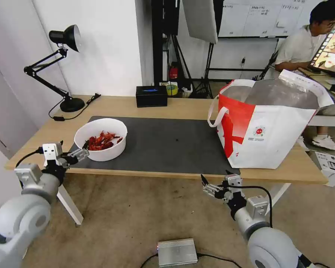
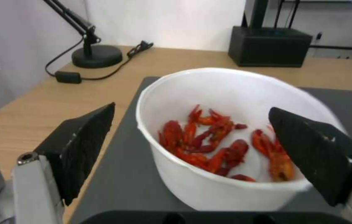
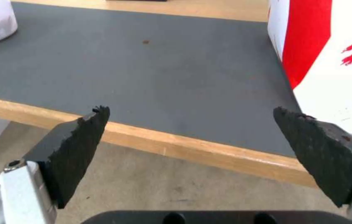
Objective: Pick up the trash from the table and place it into the takeout bag.
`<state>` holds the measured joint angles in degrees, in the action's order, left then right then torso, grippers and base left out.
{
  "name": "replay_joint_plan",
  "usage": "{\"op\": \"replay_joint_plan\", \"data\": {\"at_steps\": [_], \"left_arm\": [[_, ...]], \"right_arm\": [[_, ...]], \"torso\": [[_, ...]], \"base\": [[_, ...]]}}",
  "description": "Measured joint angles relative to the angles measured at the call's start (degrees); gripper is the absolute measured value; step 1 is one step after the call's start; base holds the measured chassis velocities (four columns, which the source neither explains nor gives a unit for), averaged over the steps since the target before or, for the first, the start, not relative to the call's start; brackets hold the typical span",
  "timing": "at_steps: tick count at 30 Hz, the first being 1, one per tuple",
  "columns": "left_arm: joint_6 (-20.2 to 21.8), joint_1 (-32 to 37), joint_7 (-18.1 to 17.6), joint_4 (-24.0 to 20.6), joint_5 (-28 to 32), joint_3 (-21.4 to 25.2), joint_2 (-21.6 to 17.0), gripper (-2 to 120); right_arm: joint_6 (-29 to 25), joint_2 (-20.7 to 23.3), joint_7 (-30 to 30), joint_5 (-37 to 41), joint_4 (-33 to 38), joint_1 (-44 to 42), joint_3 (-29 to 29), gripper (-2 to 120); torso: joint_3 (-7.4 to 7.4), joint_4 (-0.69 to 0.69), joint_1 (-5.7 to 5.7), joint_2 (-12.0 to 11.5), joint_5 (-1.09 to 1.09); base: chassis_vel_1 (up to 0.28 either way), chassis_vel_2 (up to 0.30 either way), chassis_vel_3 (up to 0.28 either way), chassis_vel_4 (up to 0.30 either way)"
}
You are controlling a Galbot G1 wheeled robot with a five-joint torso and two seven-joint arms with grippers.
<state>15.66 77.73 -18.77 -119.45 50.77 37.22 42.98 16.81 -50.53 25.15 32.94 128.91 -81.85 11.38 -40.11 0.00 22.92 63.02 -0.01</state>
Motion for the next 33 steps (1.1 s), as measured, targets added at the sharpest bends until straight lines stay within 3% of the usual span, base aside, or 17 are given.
{"op": "replay_joint_plan", "data": {"at_steps": [12, 14, 19, 20, 26, 33], "left_arm": [[3.6, -9.2, -0.3, 7.1, 8.5, -3.8, -5.7, 100], [5.9, -11.0, -0.2, 8.4, 12.5, -4.1, -7.2, 100], [8.0, -13.0, -0.1, 10.6, 15.1, -4.5, -9.2, 100], [9.4, -14.9, 0.6, 13.0, 16.2, -5.5, -10.7, 100], [10.3, -17.8, 3.1, 16.8, 16.6, -8.0, -12.6, 100], [11.8, -21.0, 4.2, 18.8, 17.3, -10.7, -12.2, 100]], "right_arm": [[0.0, 0.0, 0.0, 0.0, 0.0, 0.0, 0.0, 100], [0.0, 0.0, 0.0, 0.0, 0.0, 0.0, 0.0, 100], [0.0, 0.0, 0.0, 0.0, 0.0, 0.0, 0.0, 100], [0.0, 0.0, 0.0, 0.0, 0.0, 0.0, 0.0, 100], [0.0, 0.0, 0.0, 0.0, 0.0, 0.0, 0.0, 100], [0.0, 0.0, 0.0, 0.0, 0.0, 0.0, 0.0, 100]], "torso": [[0.0, 0.0, 0.0, 0.0, 0.0], [0.0, 0.0, 0.0, 0.0, 0.0], [0.0, -0.01, 0.0, 0.0, 0.01], [0.0, 0.01, 0.0, 0.0, 0.01], [0.0, 0.0, 0.0, 0.0, 0.01], [0.01, 0.0, 0.0, 0.0, 0.01]], "base": [[0.0, 0.0, 0.0, 0.0], [0.0, 0.0, 0.0, 0.0], [0.0, 0.0, 0.0, 0.0], [0.0, 0.0, 0.0, 0.0], [0.0, 0.0, 0.0, 0.0], [0.0, 0.0, 0.0, 0.0]]}}
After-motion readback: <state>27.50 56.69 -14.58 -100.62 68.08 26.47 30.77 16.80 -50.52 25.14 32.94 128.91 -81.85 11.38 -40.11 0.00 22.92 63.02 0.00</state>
